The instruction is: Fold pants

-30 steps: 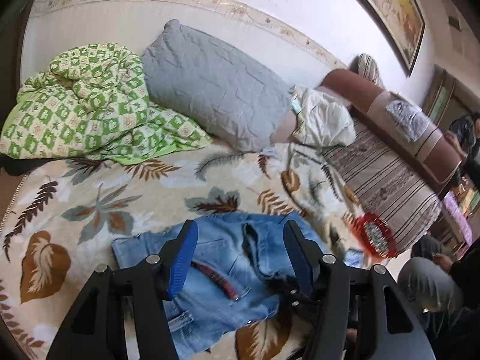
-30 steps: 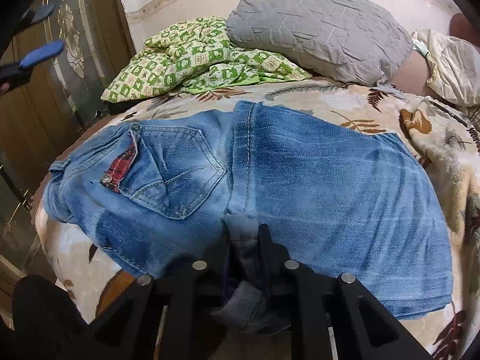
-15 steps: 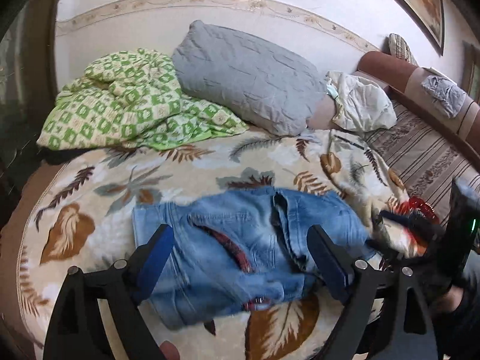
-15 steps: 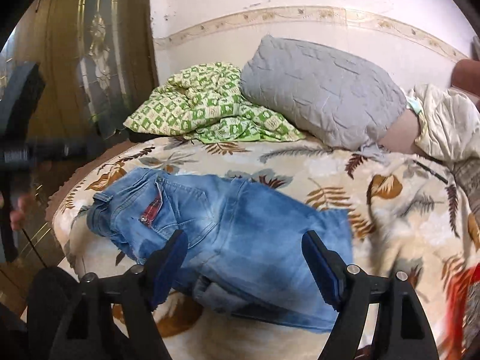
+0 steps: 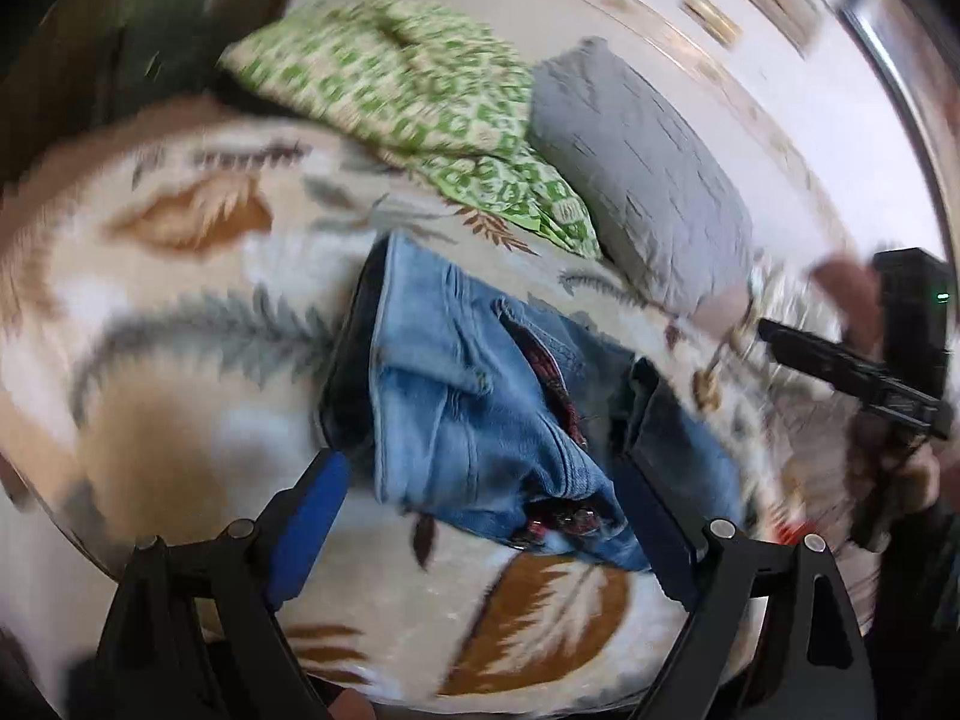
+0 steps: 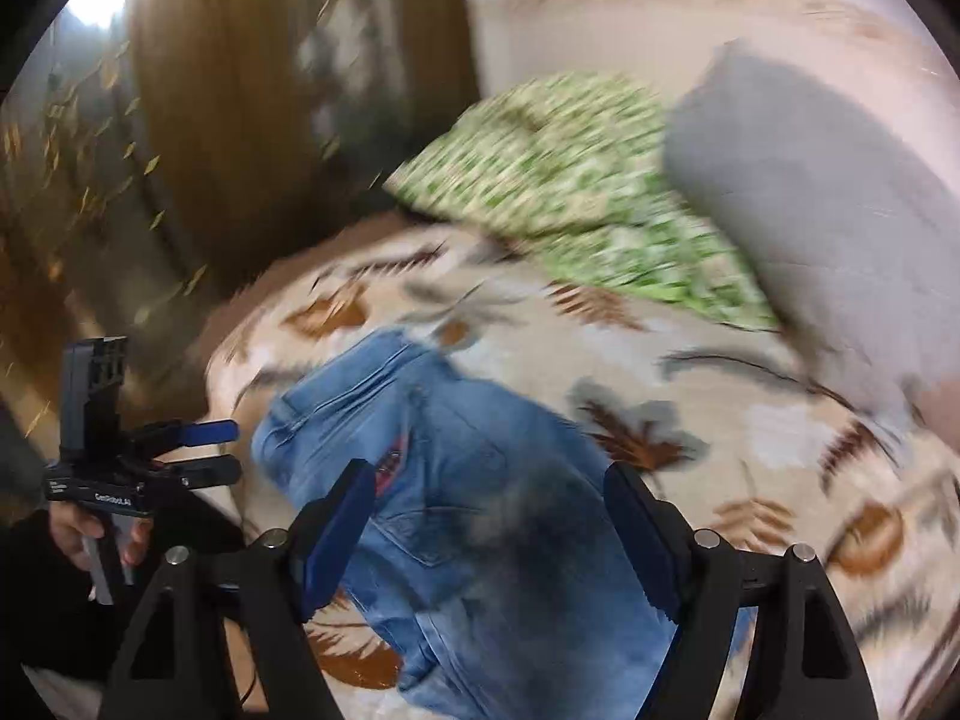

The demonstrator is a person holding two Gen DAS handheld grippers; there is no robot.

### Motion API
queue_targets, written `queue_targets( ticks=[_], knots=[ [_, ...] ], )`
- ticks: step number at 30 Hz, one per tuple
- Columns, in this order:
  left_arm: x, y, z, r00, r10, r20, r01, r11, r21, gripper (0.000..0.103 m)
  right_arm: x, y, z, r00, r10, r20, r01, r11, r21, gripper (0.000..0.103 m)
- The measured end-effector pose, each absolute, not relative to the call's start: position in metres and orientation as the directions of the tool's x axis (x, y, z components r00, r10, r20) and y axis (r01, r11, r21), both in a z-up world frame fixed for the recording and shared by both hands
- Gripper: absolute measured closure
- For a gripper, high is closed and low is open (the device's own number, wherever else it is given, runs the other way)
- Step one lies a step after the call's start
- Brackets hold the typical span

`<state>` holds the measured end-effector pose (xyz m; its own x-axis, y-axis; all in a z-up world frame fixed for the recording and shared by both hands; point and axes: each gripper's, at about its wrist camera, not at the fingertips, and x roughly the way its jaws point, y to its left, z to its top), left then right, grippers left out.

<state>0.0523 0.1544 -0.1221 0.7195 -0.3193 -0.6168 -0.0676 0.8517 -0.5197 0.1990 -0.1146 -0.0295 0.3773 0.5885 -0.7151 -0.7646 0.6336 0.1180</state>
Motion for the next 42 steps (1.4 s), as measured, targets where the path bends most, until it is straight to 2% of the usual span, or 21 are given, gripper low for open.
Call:
queue_targets(
  ticks=[3, 10, 14, 16, 25, 26, 30, 32, 34, 38, 40, 42],
  knots=[
    [0.056, 0.156, -0.137, 0.720, -0.364, -0.591, -0.092, 0.794, -0.601, 0.013, 0.221, -0.078, -0.030, 0.264, 0.596, -0.759, -0.813, 0.561, 0.158, 0.022],
    [0.067, 0.159, -0.174, 0.709, -0.376, -0.597, -0.183, 0.719, -0.670, 0.013, 0.255, 0.026, -0.047, 0.077, 0.519, -0.851, -0.891, 0.419, 0.175, 0.022],
    [0.075, 0.158, -0.187, 0.718, -0.389, -0.577, -0.197, 0.682, -0.705, 0.012, 0.267, 0.079, -0.074, 0.045, 0.440, -0.897, -0.912, 0.384, 0.142, 0.022],
    [0.079, 0.156, -0.187, 0.732, -0.380, -0.565, -0.193, 0.680, -0.707, 0.009, 0.274, 0.099, -0.086, 0.040, 0.406, -0.913, -0.919, 0.374, 0.126, 0.022],
    [0.089, 0.156, -0.189, 0.741, -0.383, -0.551, -0.210, 0.647, -0.733, 0.009, 0.308, 0.158, -0.147, -0.045, 0.286, -0.957, -0.894, 0.416, 0.166, 0.023],
    [0.088, 0.158, -0.189, 0.740, -0.386, -0.550, -0.213, 0.642, -0.737, 0.009, 0.305, 0.161, -0.153, -0.038, 0.266, -0.963, -0.900, 0.410, 0.148, 0.026],
    [0.090, 0.158, -0.187, 0.735, -0.380, -0.562, -0.215, 0.655, -0.725, 0.009, 0.300, 0.170, -0.169, 0.010, 0.203, -0.979, -0.911, 0.406, 0.075, 0.054],
    [0.092, 0.158, -0.185, 0.730, -0.368, -0.576, -0.225, 0.666, -0.711, 0.018, 0.301, 0.171, -0.170, 0.026, 0.192, -0.981, -0.908, 0.416, 0.057, 0.059],
    [0.092, 0.159, -0.185, 0.720, -0.346, -0.602, -0.245, 0.684, -0.687, 0.038, 0.303, 0.170, -0.169, 0.038, 0.182, -0.983, -0.908, 0.417, 0.042, 0.067],
    [0.088, 0.166, -0.186, 0.715, -0.347, -0.608, -0.255, 0.680, -0.688, 0.053, 0.307, 0.168, -0.167, 0.053, 0.179, -0.982, -0.895, 0.444, 0.033, 0.075],
    [0.084, 0.170, -0.184, 0.718, -0.348, -0.603, -0.254, 0.675, -0.693, 0.066, 0.307, 0.168, -0.166, 0.064, 0.175, -0.982, -0.895, 0.445, 0.021, 0.079],
    [0.080, 0.171, -0.179, 0.733, -0.354, -0.582, -0.231, 0.675, -0.701, 0.071, 0.307, 0.167, -0.162, 0.082, 0.172, -0.982, -0.899, 0.438, 0.001, 0.080]
  ],
)
